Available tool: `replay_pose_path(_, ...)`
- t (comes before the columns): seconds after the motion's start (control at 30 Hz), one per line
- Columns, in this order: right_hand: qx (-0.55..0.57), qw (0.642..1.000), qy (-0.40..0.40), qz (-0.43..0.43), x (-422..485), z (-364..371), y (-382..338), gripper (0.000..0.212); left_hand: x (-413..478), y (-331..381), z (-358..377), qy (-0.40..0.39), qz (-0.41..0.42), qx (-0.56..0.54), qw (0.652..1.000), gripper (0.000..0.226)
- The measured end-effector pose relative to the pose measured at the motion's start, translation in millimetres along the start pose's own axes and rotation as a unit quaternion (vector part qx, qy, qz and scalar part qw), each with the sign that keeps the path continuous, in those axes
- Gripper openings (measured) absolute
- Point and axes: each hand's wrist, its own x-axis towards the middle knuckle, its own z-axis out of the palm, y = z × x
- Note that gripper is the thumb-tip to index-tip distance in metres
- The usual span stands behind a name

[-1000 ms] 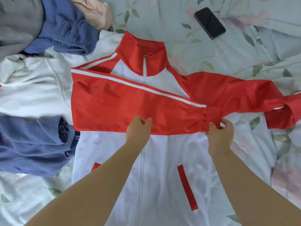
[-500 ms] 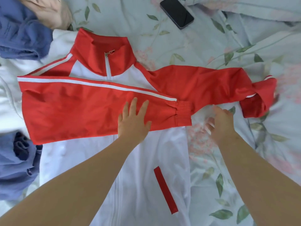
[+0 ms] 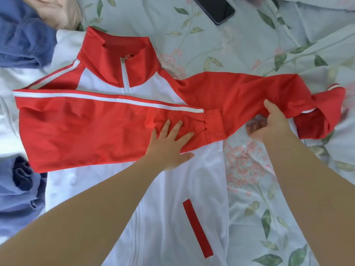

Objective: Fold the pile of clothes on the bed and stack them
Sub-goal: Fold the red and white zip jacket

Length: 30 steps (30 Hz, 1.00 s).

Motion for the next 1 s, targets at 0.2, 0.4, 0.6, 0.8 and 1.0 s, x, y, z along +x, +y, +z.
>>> replay_pose_path(0.2, -0.022, 0.996, -0.046, -0.075, -10, 14, 7, 0.043, 0, 2, -1, 0.005, -0.015, -0.091, 0.996, 0.064)
replay_pose_path(0.4, -0.186, 0.834, -0.004, -0.519, -71, 26, 21, 0.047, -19, -18, -26, 0.179, -0.077, -0.559, 0.806, 0.05)
replay_pose_path(0.6, -0.665, 0.526, -0.381, -0.369, -107, 18, 122, 0.027, -46, -70, -41, 0.145, -0.249, -0.871, 0.399, 0.055)
replay_pose_path(0.8, -0.355, 0.918, -0.08, -0.158, -85, -7, 116, 0.02, -50, -67, -37, 0.125, -0.269, -0.794, 0.531, 0.049)
replay_pose_path(1.0, -0.133, 0.985, 0.044, -0.099, -54, 23, 67, 0.01, -20, -18, -41, 0.163, -0.064, -0.628, 0.758, 0.054)
